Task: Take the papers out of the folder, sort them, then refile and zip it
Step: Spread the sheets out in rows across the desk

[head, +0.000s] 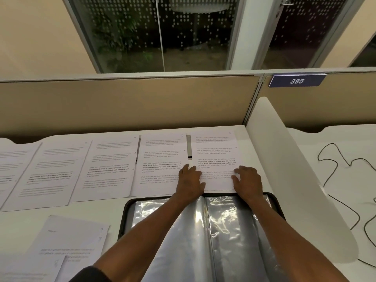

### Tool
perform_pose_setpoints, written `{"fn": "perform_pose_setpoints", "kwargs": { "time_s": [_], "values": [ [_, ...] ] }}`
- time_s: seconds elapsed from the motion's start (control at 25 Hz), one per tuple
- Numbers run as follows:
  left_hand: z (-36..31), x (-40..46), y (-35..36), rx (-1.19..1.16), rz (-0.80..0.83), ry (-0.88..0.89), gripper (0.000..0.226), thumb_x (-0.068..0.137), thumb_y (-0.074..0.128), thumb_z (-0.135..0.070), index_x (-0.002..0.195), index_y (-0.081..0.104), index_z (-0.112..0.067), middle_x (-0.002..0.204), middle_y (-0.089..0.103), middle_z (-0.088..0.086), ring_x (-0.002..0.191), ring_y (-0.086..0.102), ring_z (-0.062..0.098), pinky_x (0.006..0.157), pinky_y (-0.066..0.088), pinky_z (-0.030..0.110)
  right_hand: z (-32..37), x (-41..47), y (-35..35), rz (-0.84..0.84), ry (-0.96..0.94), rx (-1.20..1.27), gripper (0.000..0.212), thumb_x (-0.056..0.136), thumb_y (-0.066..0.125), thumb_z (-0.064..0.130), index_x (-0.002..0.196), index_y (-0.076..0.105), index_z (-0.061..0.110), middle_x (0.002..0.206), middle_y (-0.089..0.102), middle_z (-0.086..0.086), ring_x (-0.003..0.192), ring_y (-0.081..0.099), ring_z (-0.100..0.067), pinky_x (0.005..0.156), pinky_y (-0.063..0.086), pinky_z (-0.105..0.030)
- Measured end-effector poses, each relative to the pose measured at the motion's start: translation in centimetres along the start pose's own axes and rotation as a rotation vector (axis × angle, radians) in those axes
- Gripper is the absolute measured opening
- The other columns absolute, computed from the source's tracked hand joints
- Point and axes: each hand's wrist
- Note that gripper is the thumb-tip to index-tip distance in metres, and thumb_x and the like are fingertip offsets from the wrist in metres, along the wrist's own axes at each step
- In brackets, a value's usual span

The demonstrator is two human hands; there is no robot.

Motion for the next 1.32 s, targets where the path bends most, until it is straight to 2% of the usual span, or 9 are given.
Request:
{"fn": "perform_pose_setpoints", "kwargs": {
  "time_s": [0.08,0.2,0.44,0.6,0.8,0.96,1.12,1.24,1.32],
  "values": [
    [0.6,-0.7,-0.2,-0.064,-0.047,0.013,0.067,0.082,0.048,-0.046,0.138,0.056,-0.009,0.151,0.043,0.016,0.148,0.021,0.035,0.121,0.009,0.041,0.4,-0.6,-0.1,-0.089,0.027,0.108,0.03,0.093,0.067,0.024,0.12,0.071,0.011,0.132,0.064,-0.011,0.125,0.053,-0.034,0.103,0.042,-0.045],
    [1.7,-3.0,-0.6,-0.185,-0.198,0.026,0.056,0.083,0.06,-0.042,0.128,0.065,-0.01,0.141,0.055,0.015,0.144,0.033,0.034,0.119,0.016,0.038,3.1,-3.4,-0.6,-0.23,0.008,0.306,0.027,0.089,0.073,0.019,0.116,0.071,0.012,0.125,0.066,-0.009,0.123,0.053,-0.027,0.105,0.042,-0.04],
    [4.9,-15.1,-1.8,-0.406,-0.411,0.01,0.039,0.084,0.076,-0.031,0.122,0.066,-0.027,0.133,0.059,-0.007,0.134,0.044,0.012,0.113,0.032,0.027,13.1,-13.8,0.9,-0.252,-0.131,0.575,0.022,0.085,0.071,0.022,0.107,0.073,0.019,0.111,0.07,0.005,0.109,0.061,-0.015,0.096,0.045,-0.025],
    [8.4,-23.5,-3.9,-0.434,-0.474,-0.055,0.039,0.083,0.074,-0.036,0.12,0.06,-0.041,0.128,0.059,-0.019,0.125,0.047,-0.002,0.109,0.033,0.015,19.8,-19.9,2.6,-0.177,-0.179,0.681,0.02,0.084,0.071,0.021,0.103,0.074,0.021,0.107,0.071,0.01,0.103,0.064,-0.011,0.094,0.04,-0.008],
    [16.0,-33.0,-7.4,-0.319,-0.482,-0.264,0.034,0.086,0.077,-0.03,0.119,0.067,-0.029,0.125,0.057,-0.02,0.118,0.05,0.0,0.1,0.024,0.001,27.3,-27.3,4.6,0.082,-0.193,0.655,0.026,0.086,0.074,0.027,0.111,0.069,0.026,0.108,0.067,0.016,0.093,0.065,-0.004,0.083,0.053,-0.02],
    [24.5,-40.0,-9.8,-0.23,-0.54,-0.446,0.034,0.079,0.082,-0.025,0.111,0.072,-0.022,0.117,0.067,-0.007,0.115,0.06,0.019,0.101,0.038,0.026,32.3,-32.0,7.2,0.3,-0.183,0.492,0.053,0.088,0.07,0.042,0.136,0.056,0.024,0.129,0.06,0.006,0.107,0.062,-0.012,0.093,0.049,-0.025],
    [29.3,-44.8,-9.5,-0.172,-0.362,-0.513,0.051,0.077,0.081,-0.038,0.122,0.069,-0.017,0.137,0.056,0.005,0.132,0.046,0.026,0.109,0.032,0.031,34.7,-33.8,9.8,0.367,-0.135,0.407,0.074,0.089,0.069,0.039,0.152,0.037,0.017,0.145,0.049,-0.003,0.132,0.047,-0.022,0.111,0.038,-0.034],
    [30.2,-46.0,-8.6,-0.15,-0.317,-0.438,0.063,0.074,0.068,-0.049,0.129,0.065,-0.02,0.148,0.047,0.002,0.141,0.036,0.027,0.115,0.028,0.039,36.4,-34.6,11.2,0.279,0.003,0.535,0.076,0.083,0.076,0.032,0.149,0.041,0.018,0.133,0.058,-0.006,0.117,0.059,-0.024,0.099,0.052,-0.042],
    [30.3,-46.1,-8.6,-0.136,-0.318,-0.399,0.063,0.078,0.068,-0.048,0.134,0.06,-0.02,0.154,0.039,0.002,0.146,0.027,0.027,0.118,0.022,0.041,38.0,-34.8,11.2,0.232,0.163,0.703,0.075,0.082,0.08,0.02,0.147,0.042,0.02,0.115,0.063,-0.003,0.102,0.065,-0.021,0.086,0.057,-0.037]
  ]
}}
Point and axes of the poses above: each hand's wrist, its own x-axis towards the middle knuckle, its own y-axis out of the palm, z = x × y
